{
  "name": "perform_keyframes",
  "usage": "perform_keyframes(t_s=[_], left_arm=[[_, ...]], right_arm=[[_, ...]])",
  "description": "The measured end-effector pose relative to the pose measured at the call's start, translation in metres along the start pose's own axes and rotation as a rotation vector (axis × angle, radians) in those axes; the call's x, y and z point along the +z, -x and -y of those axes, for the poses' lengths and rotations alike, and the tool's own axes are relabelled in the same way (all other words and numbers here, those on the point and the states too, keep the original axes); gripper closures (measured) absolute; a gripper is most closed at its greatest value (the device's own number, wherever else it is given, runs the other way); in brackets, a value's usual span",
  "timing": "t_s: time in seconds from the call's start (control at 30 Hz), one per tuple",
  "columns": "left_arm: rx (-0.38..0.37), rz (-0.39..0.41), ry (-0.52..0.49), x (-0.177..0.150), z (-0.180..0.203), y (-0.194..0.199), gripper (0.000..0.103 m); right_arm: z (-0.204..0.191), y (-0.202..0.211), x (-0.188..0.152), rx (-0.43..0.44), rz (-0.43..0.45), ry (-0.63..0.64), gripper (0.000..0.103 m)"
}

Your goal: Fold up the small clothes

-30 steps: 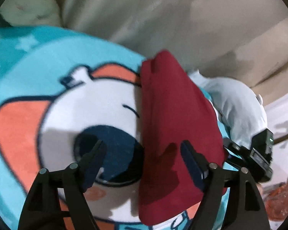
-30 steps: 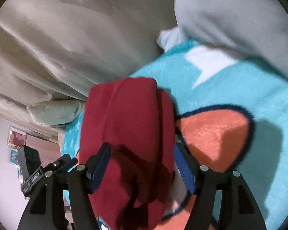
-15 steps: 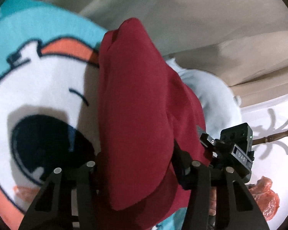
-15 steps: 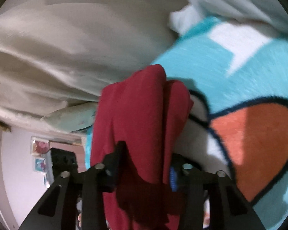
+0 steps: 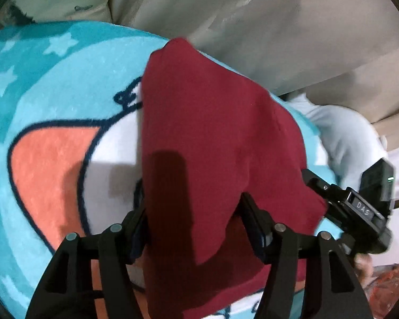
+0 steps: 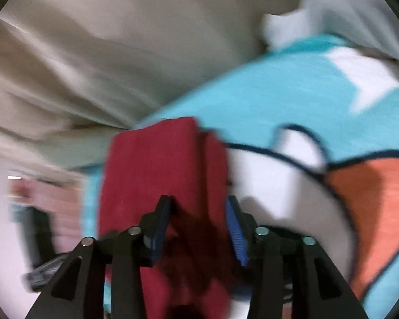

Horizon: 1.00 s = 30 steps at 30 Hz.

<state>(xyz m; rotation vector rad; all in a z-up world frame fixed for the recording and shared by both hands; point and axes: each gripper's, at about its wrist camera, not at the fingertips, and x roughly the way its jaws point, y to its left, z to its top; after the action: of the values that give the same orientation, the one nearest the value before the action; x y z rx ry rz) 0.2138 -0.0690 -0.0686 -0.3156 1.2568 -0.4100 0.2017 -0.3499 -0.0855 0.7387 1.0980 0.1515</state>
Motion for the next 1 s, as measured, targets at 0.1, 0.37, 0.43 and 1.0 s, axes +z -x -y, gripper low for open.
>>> perform_keyframes(t_s=[0.1, 0.37, 0.43, 1.0], left_arm=[[0.015, 0.068, -0.033, -0.008, 0.002, 0.029, 0.041], [0.007, 0.125, -0.033, -0.022, -0.004, 0.039, 0.041], [0.028, 0.067, -0.029, -0.028, -0.011, 0.019, 0.041], [0.104, 0.141, -0.23, -0.04, -0.014, 0.062, 0.039]], right_arm=[[-0.001, 0.024, -0.005, -0.023, 0.053, 0.003, 0.04], [-0.072, 0.073, -0.039, 0.172, 0.097, 0.147, 0.056], [-0.071, 0.051, -0.048, 0.178, 0.04, 0.127, 0.057], [-0.06, 0.053, -0.106, -0.148, 0.128, -0.004, 0.062]])
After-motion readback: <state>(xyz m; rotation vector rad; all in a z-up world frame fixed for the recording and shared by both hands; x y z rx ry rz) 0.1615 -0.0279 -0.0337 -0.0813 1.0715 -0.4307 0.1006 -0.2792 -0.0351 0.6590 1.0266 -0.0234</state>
